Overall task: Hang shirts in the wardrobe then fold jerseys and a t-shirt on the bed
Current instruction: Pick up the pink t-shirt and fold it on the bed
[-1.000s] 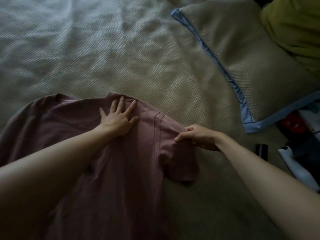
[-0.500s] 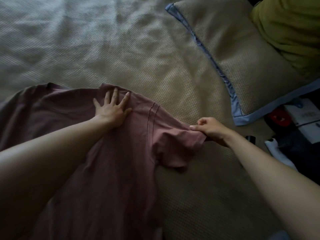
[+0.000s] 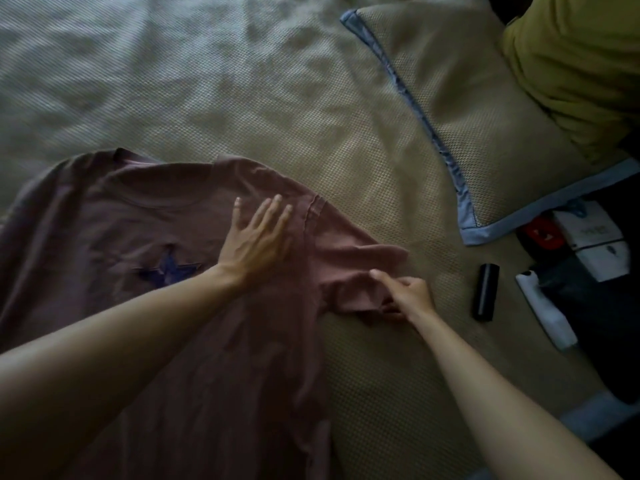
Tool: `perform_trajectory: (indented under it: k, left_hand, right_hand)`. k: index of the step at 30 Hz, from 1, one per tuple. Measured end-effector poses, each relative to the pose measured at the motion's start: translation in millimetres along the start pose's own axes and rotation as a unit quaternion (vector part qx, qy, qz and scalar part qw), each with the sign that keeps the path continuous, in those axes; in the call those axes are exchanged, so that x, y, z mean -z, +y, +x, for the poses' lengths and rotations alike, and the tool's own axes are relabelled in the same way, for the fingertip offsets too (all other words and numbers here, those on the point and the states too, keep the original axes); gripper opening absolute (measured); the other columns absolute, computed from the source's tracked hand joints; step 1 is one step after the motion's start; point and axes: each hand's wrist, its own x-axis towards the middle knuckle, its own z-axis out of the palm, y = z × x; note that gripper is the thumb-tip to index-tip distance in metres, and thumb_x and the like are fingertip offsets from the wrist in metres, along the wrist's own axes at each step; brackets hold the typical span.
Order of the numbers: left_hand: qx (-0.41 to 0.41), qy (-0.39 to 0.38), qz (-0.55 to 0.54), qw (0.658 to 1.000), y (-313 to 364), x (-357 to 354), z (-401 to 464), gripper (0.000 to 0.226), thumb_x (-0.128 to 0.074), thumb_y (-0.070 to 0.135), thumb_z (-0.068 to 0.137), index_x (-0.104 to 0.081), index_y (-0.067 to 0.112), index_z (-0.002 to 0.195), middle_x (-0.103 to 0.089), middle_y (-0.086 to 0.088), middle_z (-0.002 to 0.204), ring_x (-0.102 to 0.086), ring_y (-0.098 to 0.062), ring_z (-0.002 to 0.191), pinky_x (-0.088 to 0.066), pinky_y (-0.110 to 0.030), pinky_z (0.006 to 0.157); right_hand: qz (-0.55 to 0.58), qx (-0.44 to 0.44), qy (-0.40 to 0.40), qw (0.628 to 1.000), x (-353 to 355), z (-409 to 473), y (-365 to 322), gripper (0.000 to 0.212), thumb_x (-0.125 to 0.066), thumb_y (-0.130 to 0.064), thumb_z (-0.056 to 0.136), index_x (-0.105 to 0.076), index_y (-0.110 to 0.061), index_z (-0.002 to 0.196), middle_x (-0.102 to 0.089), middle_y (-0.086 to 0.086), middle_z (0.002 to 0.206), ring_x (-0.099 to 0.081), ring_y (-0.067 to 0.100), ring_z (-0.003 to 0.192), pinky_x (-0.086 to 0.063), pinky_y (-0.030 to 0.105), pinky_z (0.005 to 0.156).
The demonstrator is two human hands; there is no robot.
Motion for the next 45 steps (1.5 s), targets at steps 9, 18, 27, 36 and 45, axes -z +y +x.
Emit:
perform_trajectory:
  k: [9,18,27,36,45]
  left_hand:
    - [0.000,-0.046,0.012,0.999,43.1,-25.2,-28.7,0.062,-0.014,0.053,0.104,-0.003,0.031,0.161,0.001,-0.007,0.169,0.000,-0.032,0.156,0.010,-0.070,0.113]
    - [-0.072,-0.087,0.031,0.993,59.8,-32.3,-54.1,0.083,0.003,0.070,0.087,-0.008,0.032,0.160,-0.004,-0.003,0.169,-0.005,-0.024,0.156,0.005,-0.066,0.119]
    - [0.136,-0.075,-0.011,0.988,-62.9,24.8,-146.4,0.083,-0.013,0.054,0.085,-0.033,0.015,0.156,-0.029,-0.007,0.164,-0.034,-0.026,0.149,-0.022,-0.057,0.120]
    - [0.236,-0.068,-0.003,0.969,-215.4,64.2,-249.1,0.067,-0.030,0.043,0.093,-0.038,0.013,0.153,-0.030,-0.013,0.163,-0.035,-0.026,0.147,-0.024,-0.049,0.119]
    - [0.463,-0.023,-0.287,0.838,-265.5,67.5,-221.4,0.046,-0.068,0.030,0.087,-0.052,0.001,0.120,-0.064,-0.022,0.121,-0.061,-0.039,0.115,-0.051,-0.040,0.092]
  right_hand:
    - [-0.082,0.145,0.034,0.985,9.3,-22.7,28.5,0.026,-0.084,-0.011,0.076,-0.059,-0.016,0.080,-0.060,-0.001,0.077,-0.056,0.016,0.072,-0.046,0.027,0.066]
    - [-0.298,0.156,0.013,0.942,-2.6,-36.5,23.7,0.036,-0.085,-0.040,0.069,-0.054,-0.022,0.073,-0.066,0.001,0.082,-0.061,0.020,0.077,-0.044,0.030,0.065]
    - [-0.543,0.170,-0.028,0.822,-56.0,-98.3,-34.8,0.034,-0.058,-0.053,0.091,-0.065,-0.022,0.104,-0.069,0.008,0.115,-0.065,0.031,0.107,-0.051,0.036,0.084]
    - [-0.562,0.143,-0.167,0.797,-176.3,-150.8,-63.2,0.049,-0.057,-0.048,0.093,-0.053,-0.011,0.124,-0.058,0.013,0.135,-0.057,0.031,0.125,-0.047,0.036,0.098]
    - [-0.407,0.266,-0.260,0.834,-290.4,-214.4,-97.8,0.017,-0.065,-0.030,0.087,-0.066,-0.017,0.098,-0.073,0.005,0.101,-0.068,0.024,0.101,-0.053,0.033,0.085]
